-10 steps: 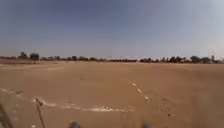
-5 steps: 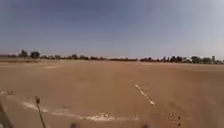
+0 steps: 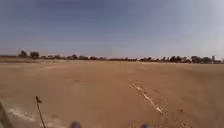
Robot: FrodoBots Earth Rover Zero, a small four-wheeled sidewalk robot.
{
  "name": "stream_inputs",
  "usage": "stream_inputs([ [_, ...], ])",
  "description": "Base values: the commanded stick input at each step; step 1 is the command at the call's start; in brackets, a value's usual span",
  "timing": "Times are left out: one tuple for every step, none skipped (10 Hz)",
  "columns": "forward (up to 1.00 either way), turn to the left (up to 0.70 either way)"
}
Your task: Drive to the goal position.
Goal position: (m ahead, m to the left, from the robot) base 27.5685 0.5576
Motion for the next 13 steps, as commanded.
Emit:
stream_inputs([
  [0.5, 0.0],
  [0.5, 0.0],
  [0.5, 0.0],
  [0.5, 0.0],
  [0.5, 0.0],
  [0.5, 0.0],
  [0.5, 0.0],
  [0.5, 0.0],
  [0.5, 0.0],
  [0.5, 0.0],
  [0.5, 0.0],
  [0.5, 0.0],
  [0.5, 0.0],
])
